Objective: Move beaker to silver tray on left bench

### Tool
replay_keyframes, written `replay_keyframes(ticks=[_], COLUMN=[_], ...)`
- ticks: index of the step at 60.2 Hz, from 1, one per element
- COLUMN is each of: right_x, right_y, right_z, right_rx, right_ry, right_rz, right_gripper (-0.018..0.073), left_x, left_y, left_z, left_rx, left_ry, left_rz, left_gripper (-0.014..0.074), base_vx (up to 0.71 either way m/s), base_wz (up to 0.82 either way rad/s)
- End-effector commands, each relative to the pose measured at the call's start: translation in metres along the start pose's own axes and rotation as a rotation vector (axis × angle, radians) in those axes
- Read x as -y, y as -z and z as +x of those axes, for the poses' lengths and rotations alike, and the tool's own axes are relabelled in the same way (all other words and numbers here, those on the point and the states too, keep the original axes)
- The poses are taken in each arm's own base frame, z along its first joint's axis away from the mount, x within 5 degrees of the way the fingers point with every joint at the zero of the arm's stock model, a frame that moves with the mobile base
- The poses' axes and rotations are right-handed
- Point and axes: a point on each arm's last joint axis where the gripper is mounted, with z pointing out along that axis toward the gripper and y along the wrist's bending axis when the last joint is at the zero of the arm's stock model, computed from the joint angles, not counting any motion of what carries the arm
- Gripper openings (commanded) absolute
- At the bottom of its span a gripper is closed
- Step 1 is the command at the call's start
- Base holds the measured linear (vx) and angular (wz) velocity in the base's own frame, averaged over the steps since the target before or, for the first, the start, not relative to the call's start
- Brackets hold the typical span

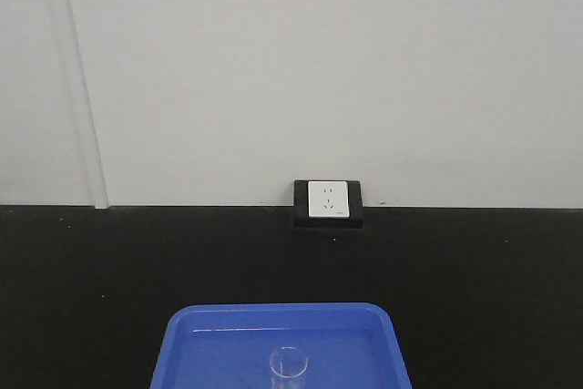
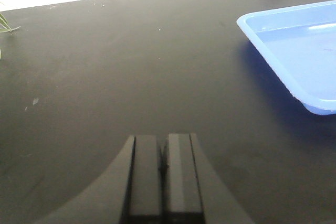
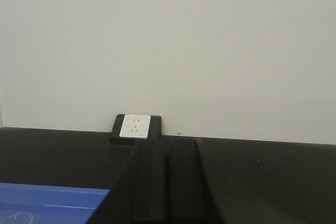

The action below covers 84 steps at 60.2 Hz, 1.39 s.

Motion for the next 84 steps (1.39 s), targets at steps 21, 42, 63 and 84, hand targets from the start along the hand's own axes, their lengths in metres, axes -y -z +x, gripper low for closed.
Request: replay_keyframes(ticks=[21,42,63,84], right_x=[0.000,-0.034,-0.103,-0.123], right_y=[-0.131,-0.149,-0.160,-0.200], right_z=[0.008,0.048,0.097,0.159], right_rx=[-0.091,-0.245,-0.271,-0.331], right_ry=[-0.116,0.168,0.086,-0.019], right_rz=[-0.004,-0.259,-0.560,-0.586], right_gripper=[-0.0003,0.0222,0.0696,0.0652], left_x=[0.001,0.001,0.001,0.001], left_y=[-0.002,-0.002,-0.002,-0.002], left_z=[-0.001,-0.001,-0.001,-0.001], left_rx=[0.062,0.062,0.062,0.062], left_ry=[0.003,0.003,0.003,0.003], left_rz=[0.004,0.004,0.004,0.004], left_gripper=[0.0001,0.0001,0.0001,0.0001], base_vx=[0.00,0.00,0.00,0.00], base_wz=[0.00,0.00,0.00,0.00])
